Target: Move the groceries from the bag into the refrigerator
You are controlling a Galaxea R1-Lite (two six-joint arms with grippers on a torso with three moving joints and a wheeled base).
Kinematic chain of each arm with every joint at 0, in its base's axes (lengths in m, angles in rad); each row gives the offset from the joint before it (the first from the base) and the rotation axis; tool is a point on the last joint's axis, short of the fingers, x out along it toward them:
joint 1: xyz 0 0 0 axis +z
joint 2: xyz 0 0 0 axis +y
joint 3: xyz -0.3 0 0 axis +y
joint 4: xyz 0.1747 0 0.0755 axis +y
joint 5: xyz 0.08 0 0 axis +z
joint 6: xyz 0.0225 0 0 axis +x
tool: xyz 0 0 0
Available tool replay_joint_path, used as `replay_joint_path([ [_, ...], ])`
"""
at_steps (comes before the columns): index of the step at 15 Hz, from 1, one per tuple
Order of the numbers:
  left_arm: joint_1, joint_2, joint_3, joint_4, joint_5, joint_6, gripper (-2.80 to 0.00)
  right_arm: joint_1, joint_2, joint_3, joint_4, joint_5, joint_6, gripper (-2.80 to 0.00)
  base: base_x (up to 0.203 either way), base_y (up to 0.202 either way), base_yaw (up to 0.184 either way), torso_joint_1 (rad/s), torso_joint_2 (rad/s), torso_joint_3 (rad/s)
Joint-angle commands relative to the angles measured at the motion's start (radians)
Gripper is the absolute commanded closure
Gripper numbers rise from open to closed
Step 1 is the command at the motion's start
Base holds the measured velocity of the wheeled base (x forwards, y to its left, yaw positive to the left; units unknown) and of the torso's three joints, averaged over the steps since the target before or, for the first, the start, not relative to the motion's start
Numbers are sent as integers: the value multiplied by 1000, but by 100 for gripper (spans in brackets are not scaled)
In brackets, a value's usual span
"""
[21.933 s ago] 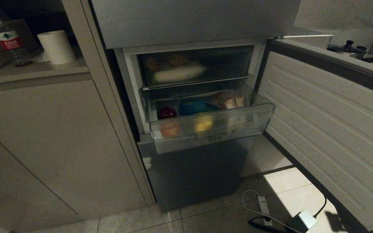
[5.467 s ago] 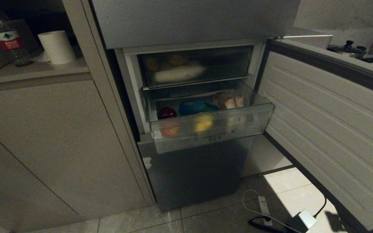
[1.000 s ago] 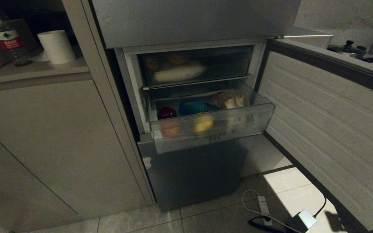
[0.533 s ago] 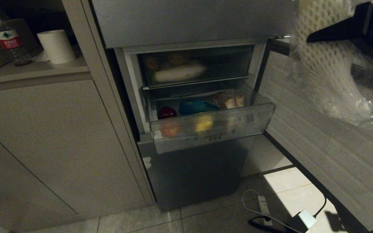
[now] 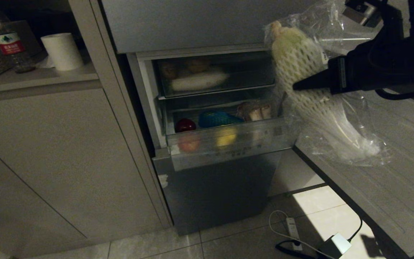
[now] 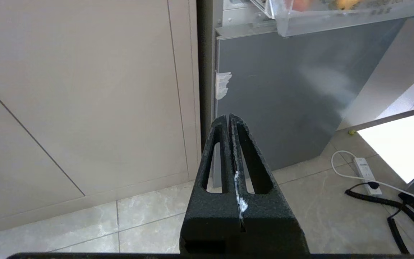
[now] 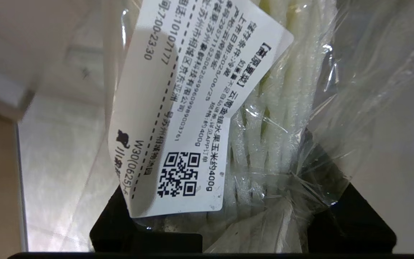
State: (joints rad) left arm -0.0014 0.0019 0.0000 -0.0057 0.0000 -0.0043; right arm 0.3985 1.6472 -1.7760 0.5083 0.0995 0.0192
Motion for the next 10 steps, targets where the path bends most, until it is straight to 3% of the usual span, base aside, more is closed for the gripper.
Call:
replay_joint_path([
  [1,0,0,0,0,0,0,0,66,-6,17,2,-33,0,0,0,0,0,0,0,0],
  [2,0,0,0,0,0,0,0,103,-3,18,1,-53,-6,0,0,0,0,0,0,0],
  [6,0,0,0,0,0,0,0,211,23,40,1,-106,-166,0,0,0,0,0,0,0],
  [10,0,0,0,0,0,0,0,278,43,78,0,-109,-188,0,0,0,0,0,0,0],
])
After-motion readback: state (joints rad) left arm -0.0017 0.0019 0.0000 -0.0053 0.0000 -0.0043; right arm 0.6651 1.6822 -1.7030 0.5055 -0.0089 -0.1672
